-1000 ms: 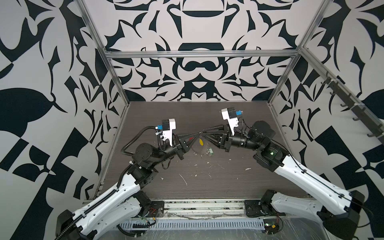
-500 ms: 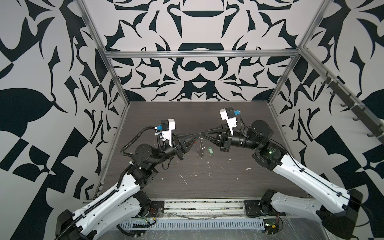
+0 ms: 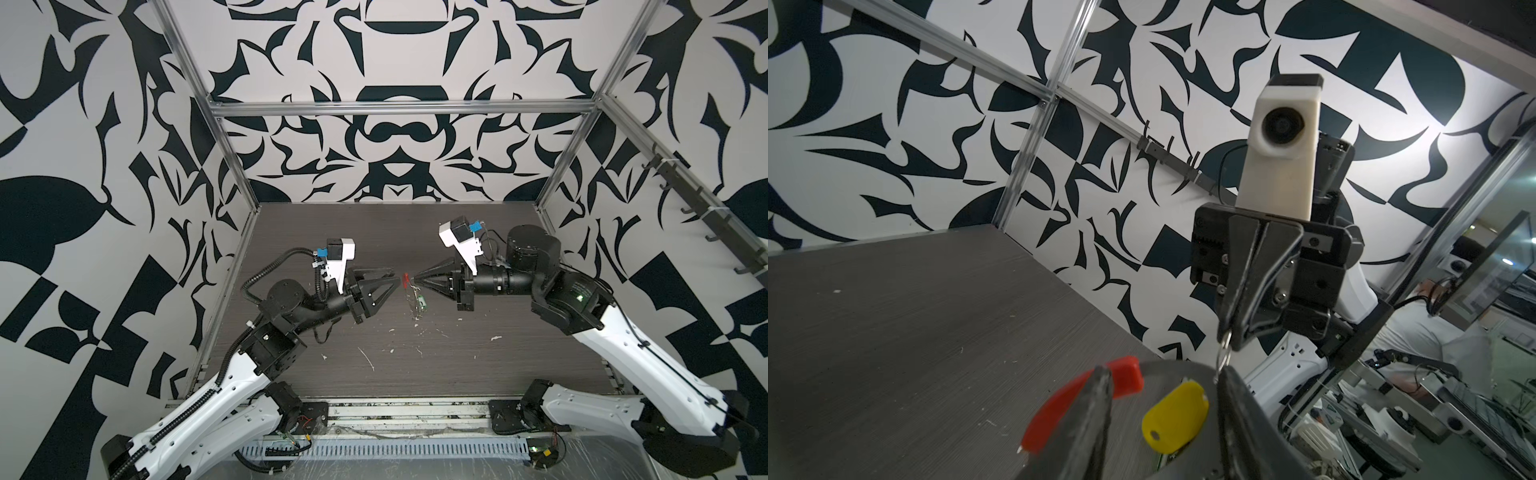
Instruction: Remove the keys from the keyring
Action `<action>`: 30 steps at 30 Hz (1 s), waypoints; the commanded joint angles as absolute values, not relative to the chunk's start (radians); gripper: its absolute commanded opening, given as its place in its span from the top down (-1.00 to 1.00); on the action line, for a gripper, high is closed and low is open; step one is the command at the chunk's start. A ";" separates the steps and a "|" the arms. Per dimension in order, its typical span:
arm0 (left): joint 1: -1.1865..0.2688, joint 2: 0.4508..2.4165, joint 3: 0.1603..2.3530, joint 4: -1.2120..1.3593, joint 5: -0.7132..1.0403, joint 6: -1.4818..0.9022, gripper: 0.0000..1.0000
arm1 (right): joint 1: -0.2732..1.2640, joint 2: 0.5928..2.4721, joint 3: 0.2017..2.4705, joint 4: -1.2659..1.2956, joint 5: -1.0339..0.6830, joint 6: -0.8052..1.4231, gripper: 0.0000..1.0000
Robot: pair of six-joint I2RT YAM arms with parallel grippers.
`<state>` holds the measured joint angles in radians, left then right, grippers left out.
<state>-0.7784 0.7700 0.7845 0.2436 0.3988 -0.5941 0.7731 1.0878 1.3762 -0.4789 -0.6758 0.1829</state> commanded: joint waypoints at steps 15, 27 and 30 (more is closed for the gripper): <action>-0.777 0.929 0.980 -0.108 0.636 -0.499 0.26 | 0.776 1.178 1.531 -0.798 -0.716 -0.022 1.00; -0.777 0.938 0.995 -0.131 0.668 -0.485 0.39 | 0.777 1.175 1.537 -0.779 -0.742 -0.009 1.00; -0.778 0.949 0.998 -0.132 0.676 -0.485 0.40 | 0.776 1.176 1.543 -0.777 -0.744 -0.005 1.00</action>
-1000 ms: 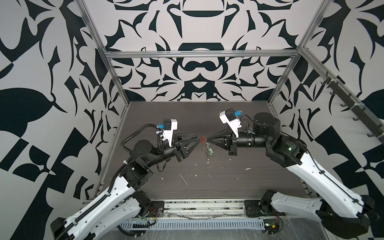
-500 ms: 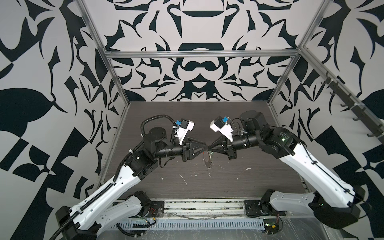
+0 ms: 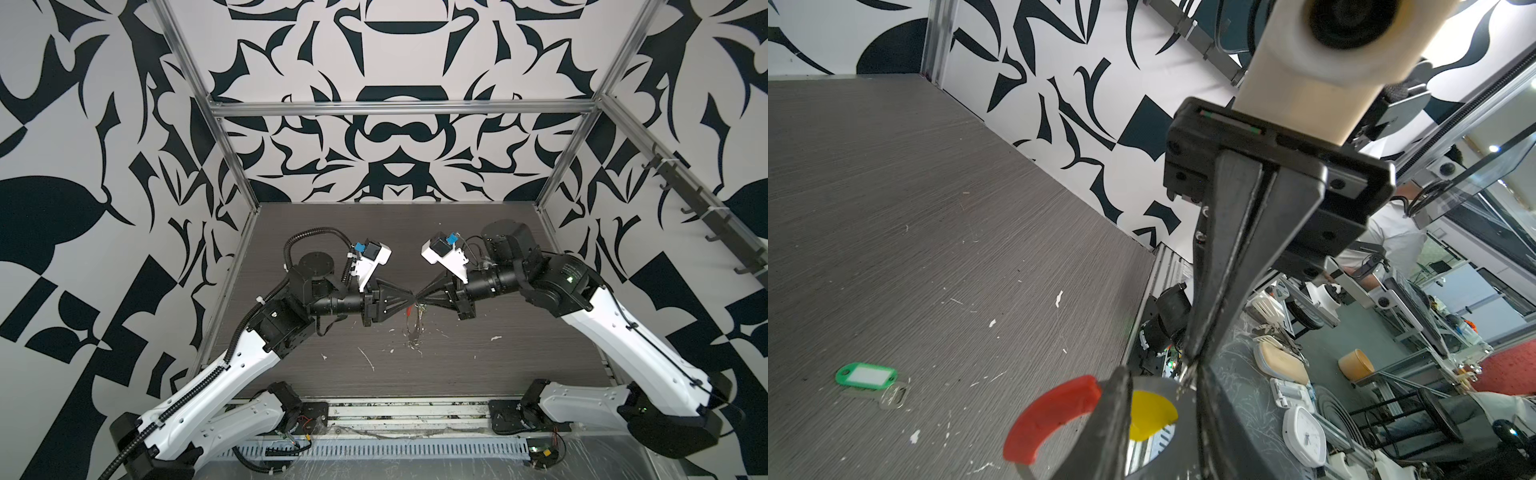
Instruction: Remove the keys from the keyring
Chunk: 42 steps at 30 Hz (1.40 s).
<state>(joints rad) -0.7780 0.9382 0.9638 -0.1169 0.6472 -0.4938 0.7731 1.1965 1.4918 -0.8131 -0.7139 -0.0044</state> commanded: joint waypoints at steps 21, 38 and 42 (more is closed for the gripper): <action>-0.777 0.902 0.985 -0.123 0.690 -0.465 0.42 | 0.776 1.155 1.527 -0.706 -0.801 0.026 1.00; -0.778 0.905 0.989 -0.064 0.712 -0.485 0.61 | 0.776 1.167 1.490 -0.662 -0.836 0.059 1.00; -0.777 0.904 0.992 -0.064 0.708 -0.480 0.61 | 0.776 1.166 1.485 -0.655 -0.838 0.064 1.00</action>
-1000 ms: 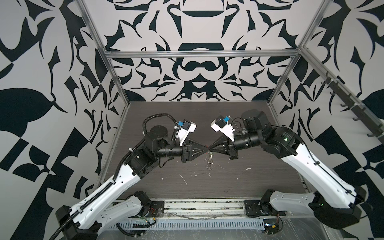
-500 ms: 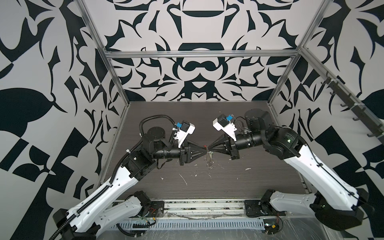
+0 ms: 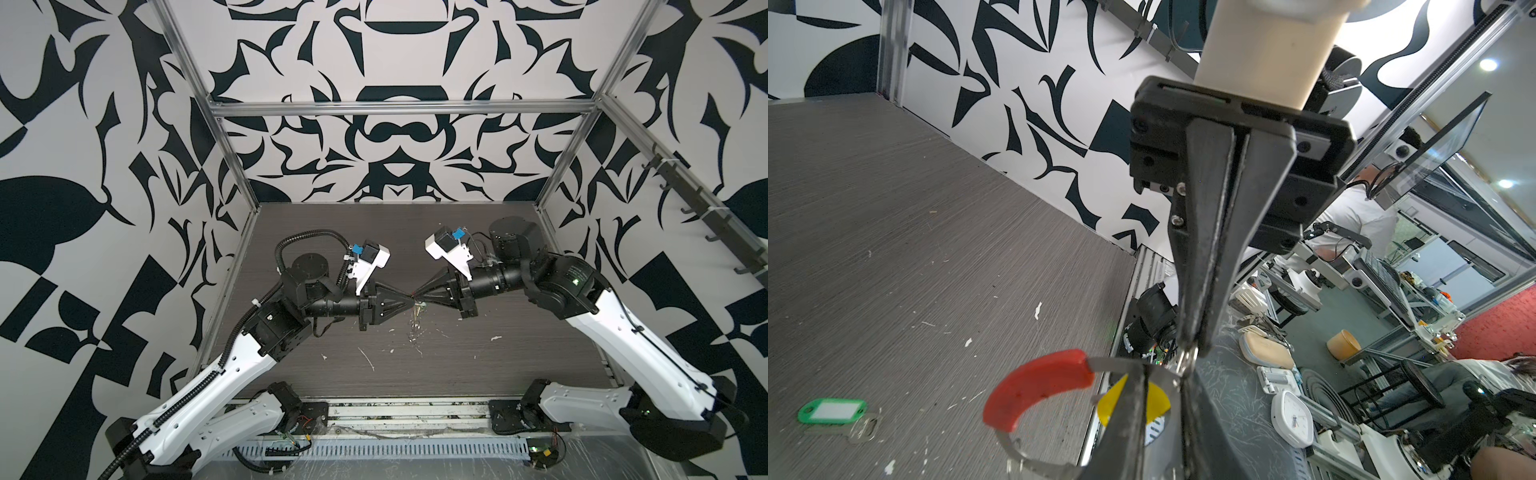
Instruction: Remove the keys from the keyring
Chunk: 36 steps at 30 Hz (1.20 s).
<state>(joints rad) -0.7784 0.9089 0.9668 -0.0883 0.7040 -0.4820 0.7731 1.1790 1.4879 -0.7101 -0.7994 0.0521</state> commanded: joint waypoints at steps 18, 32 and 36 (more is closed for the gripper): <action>-0.778 0.894 0.987 -0.017 0.696 -0.498 0.85 | 0.778 1.164 1.451 -0.637 -0.848 0.083 1.00; -0.778 0.807 0.907 0.048 0.487 -0.494 1.00 | 0.778 1.020 1.318 -0.408 -0.679 0.177 0.24; -0.778 0.773 0.867 0.114 0.424 -0.502 1.00 | 0.778 0.966 1.248 -0.316 -0.561 0.217 0.23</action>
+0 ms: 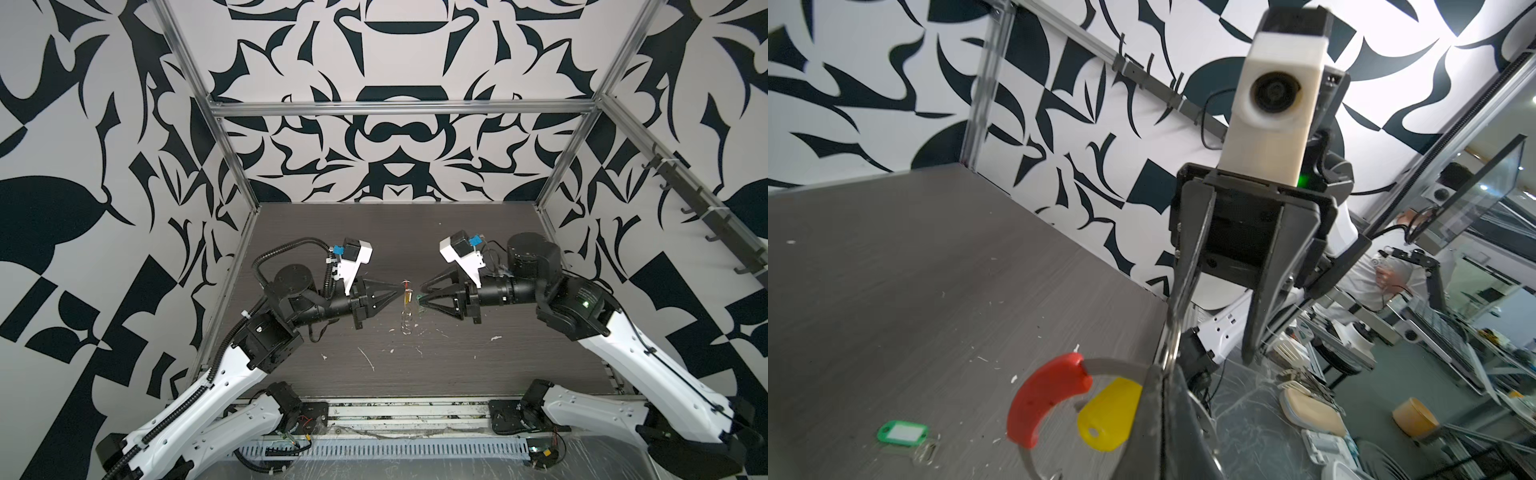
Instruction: Remove the keys from the keyring
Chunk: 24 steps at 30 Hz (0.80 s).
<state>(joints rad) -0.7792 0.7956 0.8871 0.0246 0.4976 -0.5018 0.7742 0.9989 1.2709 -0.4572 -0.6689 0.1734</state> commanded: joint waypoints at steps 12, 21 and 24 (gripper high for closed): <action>-0.777 0.758 0.805 0.242 0.363 -0.530 1.00 | 0.778 0.926 1.148 -0.125 -0.452 0.291 0.12; -0.778 0.779 0.752 0.403 0.367 -0.590 1.00 | 0.778 0.980 1.117 0.121 -0.517 0.413 0.12; -0.779 0.790 0.746 0.436 0.374 -0.603 1.00 | 0.778 1.013 1.125 0.158 -0.570 0.445 0.12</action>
<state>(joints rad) -0.7792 0.7906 0.7578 0.3317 0.3733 -0.5762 0.7742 0.9974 1.1160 0.0330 -0.5125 0.3908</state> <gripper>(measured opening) 0.049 0.438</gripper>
